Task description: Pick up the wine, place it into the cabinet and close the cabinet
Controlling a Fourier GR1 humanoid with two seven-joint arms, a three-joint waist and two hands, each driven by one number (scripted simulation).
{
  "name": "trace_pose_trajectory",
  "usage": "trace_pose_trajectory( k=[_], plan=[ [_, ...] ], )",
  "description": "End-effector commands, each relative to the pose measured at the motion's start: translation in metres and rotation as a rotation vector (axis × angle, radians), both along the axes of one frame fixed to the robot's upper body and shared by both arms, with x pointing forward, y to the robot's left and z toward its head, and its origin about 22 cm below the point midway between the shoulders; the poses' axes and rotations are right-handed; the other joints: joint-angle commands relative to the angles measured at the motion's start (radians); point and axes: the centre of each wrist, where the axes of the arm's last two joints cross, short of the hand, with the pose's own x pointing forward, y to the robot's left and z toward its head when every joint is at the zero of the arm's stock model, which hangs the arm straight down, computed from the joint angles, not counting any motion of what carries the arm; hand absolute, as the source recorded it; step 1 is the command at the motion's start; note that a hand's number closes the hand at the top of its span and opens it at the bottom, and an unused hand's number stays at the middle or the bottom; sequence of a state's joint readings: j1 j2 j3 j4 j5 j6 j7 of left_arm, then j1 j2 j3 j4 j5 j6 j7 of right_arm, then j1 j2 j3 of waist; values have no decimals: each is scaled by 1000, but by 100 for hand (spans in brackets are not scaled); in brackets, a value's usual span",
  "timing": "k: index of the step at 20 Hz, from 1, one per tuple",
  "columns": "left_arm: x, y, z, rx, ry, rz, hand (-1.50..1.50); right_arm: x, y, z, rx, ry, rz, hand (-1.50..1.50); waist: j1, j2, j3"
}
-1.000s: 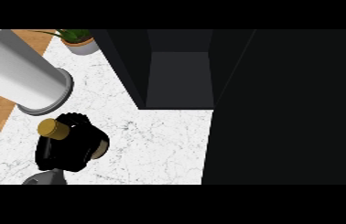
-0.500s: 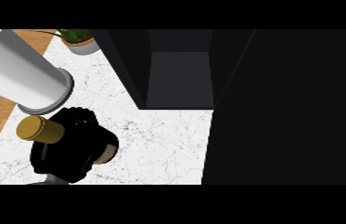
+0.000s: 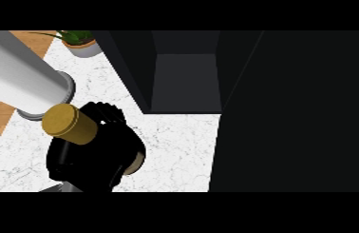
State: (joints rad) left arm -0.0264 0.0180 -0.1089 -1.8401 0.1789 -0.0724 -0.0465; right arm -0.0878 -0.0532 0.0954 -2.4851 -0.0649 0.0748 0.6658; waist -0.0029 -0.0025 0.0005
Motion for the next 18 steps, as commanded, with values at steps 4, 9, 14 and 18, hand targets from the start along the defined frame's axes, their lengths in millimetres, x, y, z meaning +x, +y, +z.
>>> trace_pose_trajectory(
  k=[4, 9, 14, 18],
  plan=[
    [7, -49, 33, -37, 11, -49, 150, -23, -6, 8, 25, -30, 37, -150, -4, 1, 0],
    [16, -92, 45, -59, 14, -48, 150, -21, -12, -1, 33, -46, 27, -150, -8, 1, 0],
    [24, -111, 68, -38, -15, -14, 150, -15, -10, 3, 27, -44, 32, -150, -4, 1, 0],
    [16, -122, 60, -32, -26, 13, 150, -21, -8, -7, 15, -45, 38, -150, -3, 1, 0]
  ],
)
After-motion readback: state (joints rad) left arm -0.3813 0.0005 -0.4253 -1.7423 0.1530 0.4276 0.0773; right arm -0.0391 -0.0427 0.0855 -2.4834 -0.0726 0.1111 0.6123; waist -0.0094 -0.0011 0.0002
